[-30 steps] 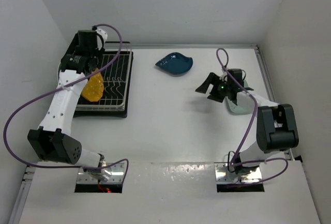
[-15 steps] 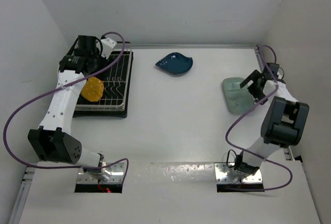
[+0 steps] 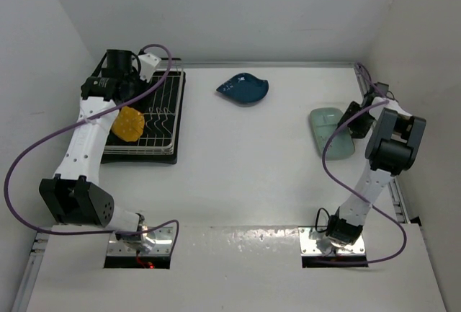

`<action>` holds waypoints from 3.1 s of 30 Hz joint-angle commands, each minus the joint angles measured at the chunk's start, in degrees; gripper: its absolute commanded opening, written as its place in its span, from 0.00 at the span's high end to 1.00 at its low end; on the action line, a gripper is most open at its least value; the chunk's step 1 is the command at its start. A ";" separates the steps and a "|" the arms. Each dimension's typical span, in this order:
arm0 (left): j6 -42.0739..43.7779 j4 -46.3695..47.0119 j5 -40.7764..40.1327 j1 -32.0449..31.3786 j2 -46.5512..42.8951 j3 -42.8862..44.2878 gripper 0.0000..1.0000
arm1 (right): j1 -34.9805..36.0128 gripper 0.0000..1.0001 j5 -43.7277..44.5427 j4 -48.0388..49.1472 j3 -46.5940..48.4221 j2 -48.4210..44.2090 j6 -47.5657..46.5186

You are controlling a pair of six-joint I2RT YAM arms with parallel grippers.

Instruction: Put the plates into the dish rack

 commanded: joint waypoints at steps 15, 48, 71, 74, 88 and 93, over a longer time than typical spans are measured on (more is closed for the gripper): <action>-0.66 -0.56 7.07 0.42 0.84 2.81 0.24 | 0.64 1.00 -21.46 12.37 -21.55 -12.35 5.49; -7.70 -2.76 53.04 -7.58 12.97 4.83 0.24 | 47.21 1.00 -32.67 74.55 -23.08 -21.07 45.85; -10.76 -0.49 52.69 -4.85 10.68 0.89 0.19 | 47.04 1.00 -28.98 68.84 -21.06 -21.08 40.57; -14.37 2.86 49.10 -5.65 10.07 -1.32 0.19 | 47.74 1.00 -28.80 71.38 -21.14 -20.37 42.06; -17.45 4.71 46.28 -4.51 10.42 -0.71 1.00 | 51.26 1.00 -28.36 75.88 -19.39 -16.86 46.64; -17.45 4.18 41.38 -1.88 8.66 3.67 1.00 | 51.61 0.73 -29.68 76.40 -16.58 -13.96 47.96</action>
